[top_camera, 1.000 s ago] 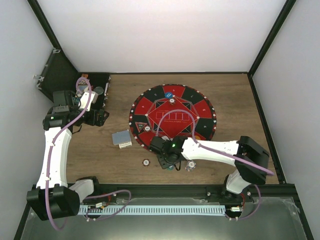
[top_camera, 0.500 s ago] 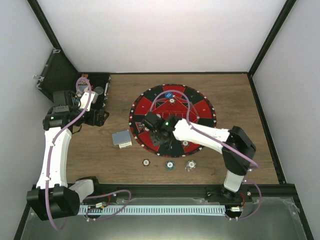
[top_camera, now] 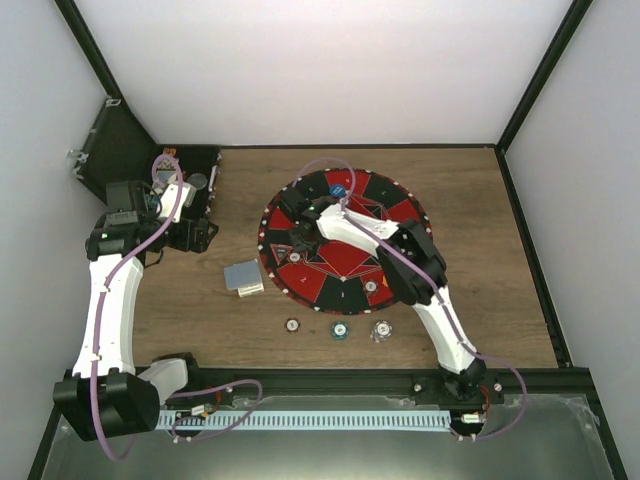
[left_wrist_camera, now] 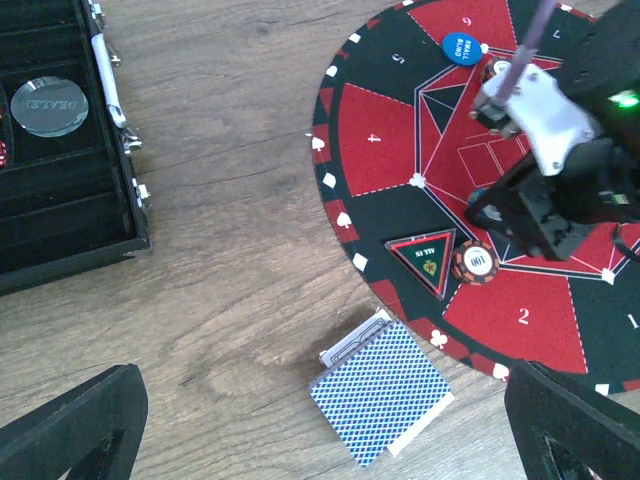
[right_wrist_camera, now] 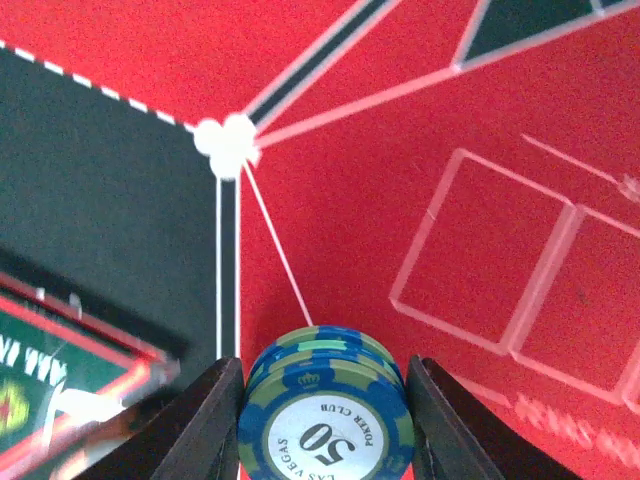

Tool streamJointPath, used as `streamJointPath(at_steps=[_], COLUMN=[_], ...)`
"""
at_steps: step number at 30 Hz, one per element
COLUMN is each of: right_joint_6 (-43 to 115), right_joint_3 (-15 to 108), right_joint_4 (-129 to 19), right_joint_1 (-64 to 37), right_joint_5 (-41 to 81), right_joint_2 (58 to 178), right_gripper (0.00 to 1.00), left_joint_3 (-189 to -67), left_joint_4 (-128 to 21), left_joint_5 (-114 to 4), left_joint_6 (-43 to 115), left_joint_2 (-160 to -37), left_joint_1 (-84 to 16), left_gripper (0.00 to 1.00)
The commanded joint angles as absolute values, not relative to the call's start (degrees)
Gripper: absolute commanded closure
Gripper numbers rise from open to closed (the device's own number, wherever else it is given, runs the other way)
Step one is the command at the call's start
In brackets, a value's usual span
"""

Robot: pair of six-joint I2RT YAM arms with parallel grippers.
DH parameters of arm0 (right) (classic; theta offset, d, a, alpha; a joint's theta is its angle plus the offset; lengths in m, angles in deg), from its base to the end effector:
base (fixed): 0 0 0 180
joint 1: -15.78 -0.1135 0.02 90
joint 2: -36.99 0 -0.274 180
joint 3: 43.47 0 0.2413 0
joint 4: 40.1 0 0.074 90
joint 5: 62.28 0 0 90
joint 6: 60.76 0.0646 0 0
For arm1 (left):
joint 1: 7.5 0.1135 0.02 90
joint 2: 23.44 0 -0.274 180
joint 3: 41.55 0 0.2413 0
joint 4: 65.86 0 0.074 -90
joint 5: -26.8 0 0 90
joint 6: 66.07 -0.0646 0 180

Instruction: Distribute texas hold em gaming equipment

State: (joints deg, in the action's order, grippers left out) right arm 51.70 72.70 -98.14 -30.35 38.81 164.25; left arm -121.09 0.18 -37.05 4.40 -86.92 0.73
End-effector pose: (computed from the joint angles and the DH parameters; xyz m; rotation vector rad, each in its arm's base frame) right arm 0.3358 0.3314 0.1568 -0.5126 2.6846 0.0644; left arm 0.2163 0.0025 0.3243 0.4279 2.3123 -0.3236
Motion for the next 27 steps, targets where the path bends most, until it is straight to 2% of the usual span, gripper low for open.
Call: streamJointPath(at_steps=[1, 10, 27], right_joint_6=[49.80, 49.42, 47.97], right_joint_3=[80.70, 88.20, 84.35], right_joint_4=[-99.03, -100.68, -101.44], right_joint_1=[-29.99, -29.76, -29.75], right_joint_5=[38.72, 37.47, 40.35], right_joint_2=[169.54, 175.08, 170.06], right_gripper=[0.81, 0.81, 0.77], left_joint_3=[-122.65, -123.25, -122.64], left_joint_4=[0.34, 0.48, 0.48], left_joint_5=[-36.74, -36.92, -37.25], left_joint_6=[4.43, 4.19, 4.07], left_joint_2=[-86.22, -86.81, -86.24], left_joint_1=[1.03, 1.02, 1.02], left_gripper=[0.00, 0.00, 0.00])
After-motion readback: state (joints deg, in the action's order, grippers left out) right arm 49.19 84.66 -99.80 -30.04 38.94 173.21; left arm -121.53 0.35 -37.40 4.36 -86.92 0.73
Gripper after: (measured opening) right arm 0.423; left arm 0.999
